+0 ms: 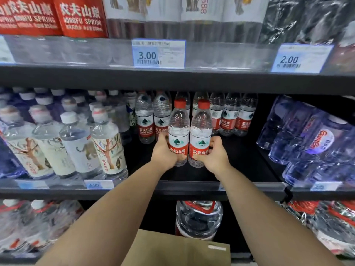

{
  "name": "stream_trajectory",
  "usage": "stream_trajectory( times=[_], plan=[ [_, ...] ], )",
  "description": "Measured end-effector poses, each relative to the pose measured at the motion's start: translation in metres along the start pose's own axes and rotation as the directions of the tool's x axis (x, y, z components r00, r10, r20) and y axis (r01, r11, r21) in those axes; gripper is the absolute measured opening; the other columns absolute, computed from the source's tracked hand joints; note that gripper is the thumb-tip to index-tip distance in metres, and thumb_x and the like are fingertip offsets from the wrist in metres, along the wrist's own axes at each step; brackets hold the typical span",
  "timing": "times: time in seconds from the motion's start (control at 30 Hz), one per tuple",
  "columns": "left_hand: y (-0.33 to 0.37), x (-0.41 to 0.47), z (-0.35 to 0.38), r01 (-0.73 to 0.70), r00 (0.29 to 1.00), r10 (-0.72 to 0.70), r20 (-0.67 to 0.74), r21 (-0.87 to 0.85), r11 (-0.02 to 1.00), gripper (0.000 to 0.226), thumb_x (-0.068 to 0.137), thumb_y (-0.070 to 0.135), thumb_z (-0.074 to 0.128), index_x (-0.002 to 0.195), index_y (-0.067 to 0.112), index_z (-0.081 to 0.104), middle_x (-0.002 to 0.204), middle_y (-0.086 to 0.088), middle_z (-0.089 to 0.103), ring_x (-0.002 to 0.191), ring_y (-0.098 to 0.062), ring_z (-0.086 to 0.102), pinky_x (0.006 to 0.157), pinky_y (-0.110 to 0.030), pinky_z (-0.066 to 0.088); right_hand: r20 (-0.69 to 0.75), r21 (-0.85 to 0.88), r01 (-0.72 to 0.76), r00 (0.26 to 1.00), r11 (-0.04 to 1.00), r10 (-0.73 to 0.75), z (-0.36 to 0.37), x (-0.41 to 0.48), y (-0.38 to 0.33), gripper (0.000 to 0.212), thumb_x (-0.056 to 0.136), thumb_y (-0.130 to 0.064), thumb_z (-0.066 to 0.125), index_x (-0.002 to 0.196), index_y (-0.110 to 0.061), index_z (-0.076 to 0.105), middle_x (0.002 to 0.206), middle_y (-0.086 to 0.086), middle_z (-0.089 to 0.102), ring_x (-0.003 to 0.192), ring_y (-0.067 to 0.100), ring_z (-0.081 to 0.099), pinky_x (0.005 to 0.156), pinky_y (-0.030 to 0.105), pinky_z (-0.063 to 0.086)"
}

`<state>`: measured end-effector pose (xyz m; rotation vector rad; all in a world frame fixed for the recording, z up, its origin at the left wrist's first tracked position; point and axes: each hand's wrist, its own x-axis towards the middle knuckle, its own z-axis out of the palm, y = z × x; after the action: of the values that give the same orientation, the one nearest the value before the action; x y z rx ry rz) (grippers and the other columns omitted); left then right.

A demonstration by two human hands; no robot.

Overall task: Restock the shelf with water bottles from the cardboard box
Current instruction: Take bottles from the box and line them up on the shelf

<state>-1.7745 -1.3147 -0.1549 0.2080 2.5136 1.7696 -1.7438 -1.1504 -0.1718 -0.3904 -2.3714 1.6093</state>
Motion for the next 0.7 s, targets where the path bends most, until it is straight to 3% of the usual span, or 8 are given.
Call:
stream_trajectory(
  times=[0.2,0.33,0.43,0.57,0.7],
  plan=[
    [-0.009,0.027,0.014,-0.019,0.996,0.021,-0.086,0.023,1.0,0.088,0.066,0.008,0.087,0.138,0.023,0.038,0.126,0.004,0.06,0.119,-0.015,0.056,0.097,-0.03,0.044,-0.016,-0.033,-0.001,1.0,0.999,0.001,0.003,0.017,-0.006,0.064,0.073,-0.011,0.083,0.12,-0.021,0.04,0.109,-0.009,0.054,0.103,0.011,0.056,0.085,0.028,0.044],
    [-0.014,0.043,0.024,-0.048,0.988,0.046,-0.146,-0.012,0.999,0.088,0.066,0.007,0.086,0.139,0.024,0.042,0.127,0.002,0.06,0.118,-0.015,0.056,0.095,-0.028,0.043,-0.027,-0.059,-0.003,1.0,0.998,0.002,0.005,0.034,-0.008,0.076,0.073,-0.009,0.083,0.132,-0.016,0.038,0.124,0.0,0.059,0.11,0.016,0.058,0.088,0.028,0.043],
    [-0.019,0.05,0.03,-0.053,0.97,0.058,-0.235,0.028,0.998,0.088,0.063,0.015,0.088,0.138,0.028,0.044,0.128,-0.003,0.052,0.113,-0.017,0.056,0.1,-0.035,0.046,-0.036,-0.086,-0.01,0.999,0.996,0.007,0.007,0.047,-0.006,0.077,0.072,-0.012,0.084,0.133,-0.016,0.037,0.127,0.003,0.061,0.116,0.021,0.059,0.091,0.031,0.045],
    [-0.03,0.059,0.031,-0.056,0.961,0.041,-0.274,-0.047,0.997,0.082,0.06,0.02,0.091,0.128,0.019,0.045,0.116,-0.001,0.058,0.105,-0.015,0.059,0.087,-0.028,0.05,-0.067,-0.126,-0.009,0.998,0.992,0.0,0.011,0.06,-0.002,0.075,0.073,-0.013,0.083,0.132,-0.017,0.037,0.128,0.004,0.061,0.118,0.023,0.059,0.093,0.034,0.047],
    [-0.025,0.066,0.028,-0.02,0.957,-0.001,-0.29,-0.07,0.997,0.064,0.063,0.014,0.089,0.115,0.016,0.051,0.102,0.001,0.06,0.094,-0.014,0.061,0.067,-0.014,0.043,-0.073,-0.149,-0.008,0.997,0.989,-0.003,0.014,0.067,-0.005,0.076,0.075,-0.013,0.082,0.134,-0.016,0.036,0.13,0.005,0.059,0.12,0.024,0.057,0.095,0.035,0.045]
  ],
)
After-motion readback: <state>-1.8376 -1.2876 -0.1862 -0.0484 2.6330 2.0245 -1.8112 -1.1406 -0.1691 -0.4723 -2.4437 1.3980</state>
